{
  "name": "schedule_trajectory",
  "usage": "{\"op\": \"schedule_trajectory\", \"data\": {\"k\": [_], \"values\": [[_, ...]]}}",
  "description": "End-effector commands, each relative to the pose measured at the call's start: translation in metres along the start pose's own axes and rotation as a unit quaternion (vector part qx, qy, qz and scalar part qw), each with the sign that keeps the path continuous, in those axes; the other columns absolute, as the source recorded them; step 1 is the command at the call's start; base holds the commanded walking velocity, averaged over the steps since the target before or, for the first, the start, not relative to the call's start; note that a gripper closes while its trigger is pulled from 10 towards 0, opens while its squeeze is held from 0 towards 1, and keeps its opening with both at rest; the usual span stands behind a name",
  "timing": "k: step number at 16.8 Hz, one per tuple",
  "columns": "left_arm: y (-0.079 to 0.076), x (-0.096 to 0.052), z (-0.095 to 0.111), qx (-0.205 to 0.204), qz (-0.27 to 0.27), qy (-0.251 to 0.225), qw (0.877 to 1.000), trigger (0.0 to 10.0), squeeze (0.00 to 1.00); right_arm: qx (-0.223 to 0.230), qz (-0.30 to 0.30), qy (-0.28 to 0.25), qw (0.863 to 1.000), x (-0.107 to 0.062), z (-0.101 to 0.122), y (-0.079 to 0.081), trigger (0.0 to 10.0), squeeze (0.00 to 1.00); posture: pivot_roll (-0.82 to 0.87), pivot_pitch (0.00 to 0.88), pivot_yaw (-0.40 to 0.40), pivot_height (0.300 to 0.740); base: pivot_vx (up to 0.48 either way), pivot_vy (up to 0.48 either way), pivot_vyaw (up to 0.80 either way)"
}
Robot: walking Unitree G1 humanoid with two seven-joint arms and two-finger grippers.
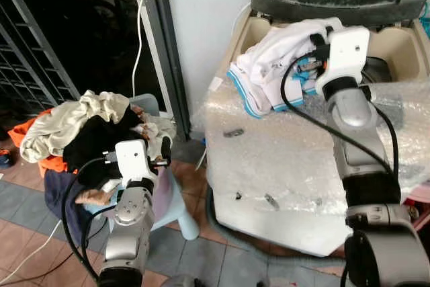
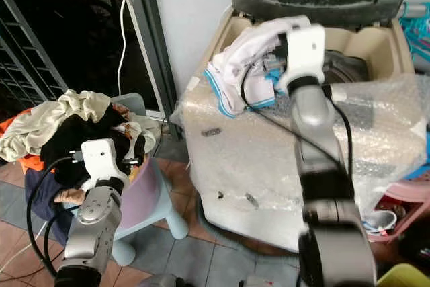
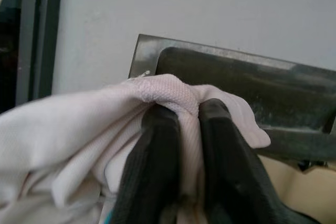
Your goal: Clothes washing
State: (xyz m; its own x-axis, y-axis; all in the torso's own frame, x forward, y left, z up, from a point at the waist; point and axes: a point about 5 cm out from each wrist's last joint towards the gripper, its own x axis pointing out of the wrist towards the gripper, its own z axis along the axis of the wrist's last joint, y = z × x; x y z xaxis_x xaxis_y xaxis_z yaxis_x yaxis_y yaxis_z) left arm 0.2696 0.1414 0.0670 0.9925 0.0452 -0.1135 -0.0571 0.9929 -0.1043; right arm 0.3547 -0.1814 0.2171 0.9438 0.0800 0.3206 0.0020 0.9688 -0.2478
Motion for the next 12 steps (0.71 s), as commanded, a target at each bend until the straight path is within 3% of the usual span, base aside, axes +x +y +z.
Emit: {"op": "schedule_trajectory", "data": {"k": [1,2,3,5,8,9,10,12], "values": [[-0.003,0.001,0.001,0.000,-0.004,-0.003,1.000,10.0,0.00,0.014,0.038,-0.037,0.998,-0.003,0.015,0.014,10.0,1.00,-0.10,0.000,0.088,0.740,0.000,0.000,0.00],[-0.003,0.001,0.001,0.000,-0.004,-0.003,1.000,10.0,0.00,0.016,0.050,-0.040,0.998,-0.006,0.015,0.017,10.0,1.00,-0.10,0.000,0.088,0.740,0.000,0.000,0.00],[-0.002,0.000,0.000,0.002,-0.004,-0.001,1.000,10.0,0.00,0.057,0.154,-0.028,0.986,-0.021,0.012,0.046,10.0,1.00,-0.10,0.000,0.092,0.740,0.000,0.000,0.00],[0.000,0.000,0.000,0.005,-0.003,0.000,1.000,10.0,0.00,0.096,0.259,0.006,0.961,-0.039,0.004,0.073,10.0,1.00,-0.09,0.000,0.096,0.740,0.000,0.000,0.00],[0.001,0.005,0.006,0.009,-0.002,-0.009,1.000,10.0,0.00,0.134,0.337,0.043,0.931,-0.054,-0.004,0.092,10.0,1.00,-0.07,0.000,0.090,0.740,0.000,0.000,0.00],[0.002,0.007,0.008,0.010,0.000,-0.012,1.000,10.0,0.00,0.132,0.344,0.054,0.928,-0.055,-0.007,0.095,10.0,1.00,-0.05,0.000,0.085,0.740,0.000,0.000,0.00],[0.008,0.006,0.011,0.010,0.013,-0.017,1.000,10.0,0.00,0.097,0.296,0.095,0.945,-0.046,-0.026,0.092,10.0,1.00,-0.04,0.000,0.087,0.740,0.000,0.000,0.00],[0.012,0.005,0.013,0.010,0.018,-0.017,1.000,10.0,0.00,0.093,0.249,0.127,0.956,-0.038,-0.034,0.084,10.0,1.00,-0.03,0.000,0.091,0.740,0.000,0.000,0.00]]}}
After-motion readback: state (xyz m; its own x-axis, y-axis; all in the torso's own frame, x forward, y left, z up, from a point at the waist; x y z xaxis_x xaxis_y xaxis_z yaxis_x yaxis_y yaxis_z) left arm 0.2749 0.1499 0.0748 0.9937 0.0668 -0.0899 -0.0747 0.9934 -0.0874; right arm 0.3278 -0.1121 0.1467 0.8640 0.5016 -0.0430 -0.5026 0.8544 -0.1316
